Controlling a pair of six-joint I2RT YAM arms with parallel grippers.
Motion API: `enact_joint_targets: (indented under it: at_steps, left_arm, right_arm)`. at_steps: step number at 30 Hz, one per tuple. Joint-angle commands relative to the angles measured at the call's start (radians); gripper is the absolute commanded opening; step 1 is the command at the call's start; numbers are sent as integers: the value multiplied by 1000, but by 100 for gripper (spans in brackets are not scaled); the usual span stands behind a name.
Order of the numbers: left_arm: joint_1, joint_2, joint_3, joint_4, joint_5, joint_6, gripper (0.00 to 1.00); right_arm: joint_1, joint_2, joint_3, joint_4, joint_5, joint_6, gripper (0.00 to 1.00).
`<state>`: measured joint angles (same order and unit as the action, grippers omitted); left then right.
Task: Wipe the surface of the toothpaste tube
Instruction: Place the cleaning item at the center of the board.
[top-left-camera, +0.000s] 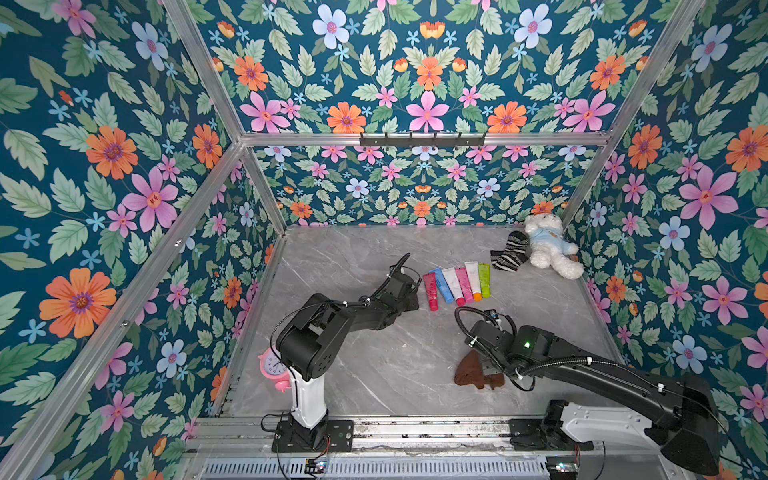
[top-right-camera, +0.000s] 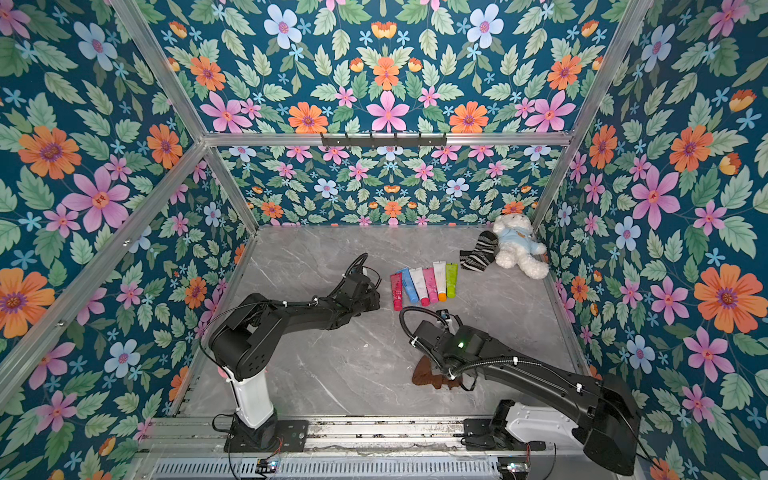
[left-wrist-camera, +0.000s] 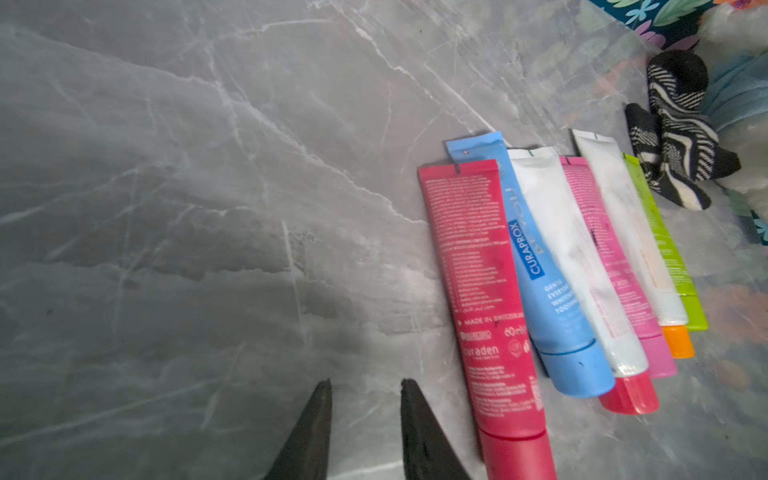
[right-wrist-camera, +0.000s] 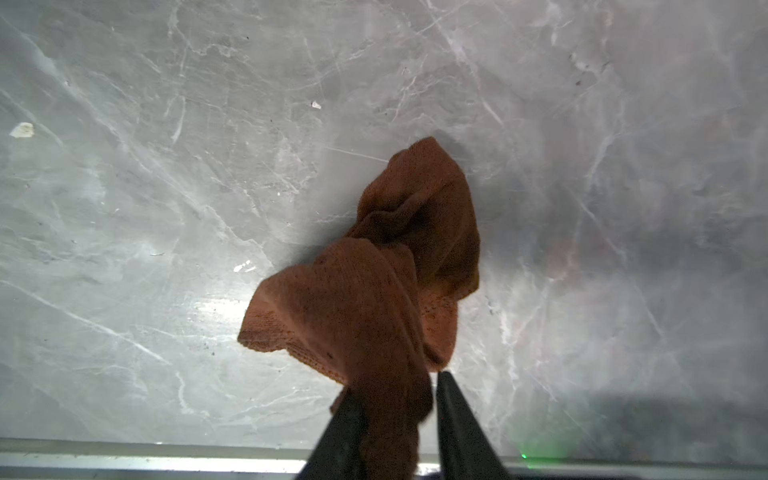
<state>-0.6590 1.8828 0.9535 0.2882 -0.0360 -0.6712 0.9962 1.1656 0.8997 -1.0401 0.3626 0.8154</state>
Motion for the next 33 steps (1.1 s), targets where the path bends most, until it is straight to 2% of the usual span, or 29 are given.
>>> enact_joint_targets:
  at_steps: [1, 5, 10, 11, 13, 15, 17, 22, 28, 33]
  left_arm:
    - [9, 11, -4, 42, 34, 5, 31]
    - [9, 25, -2, 48, 42, 5, 31]
    - [10, 47, 5, 52, 47, 5, 31]
    - [9, 54, 10, 51, 48, 4, 32]
    - [10, 65, 17, 53, 54, 3, 31]
    - [9, 73, 19, 59, 60, 1, 31]
    - [9, 79, 20, 63, 63, -2, 31]
    - [10, 110, 46, 60, 78, -3, 31]
    - [6, 134, 57, 68, 96, -14, 29]
    - [-2, 165, 92, 52, 116, -10, 29]
  right_arm:
    - [10, -7, 10, -104, 137, 74, 46]
    - [9, -95, -19, -6, 102, 38, 74]
    - [-9, -224, -62, 99, 40, -20, 90]
    - [-19, -256, -79, 136, -1, -42, 95]
    - [-82, -323, -128, 248, -167, -96, 97]
    - [-178, -380, -190, 359, -413, -140, 97]
    - [-237, -409, -213, 375, -506, -149, 97]
    - [-240, -433, -190, 255, -324, -163, 97]
    - [-240, -429, -192, 260, -259, -176, 97]
    - [-241, -417, -194, 271, -251, -182, 98]
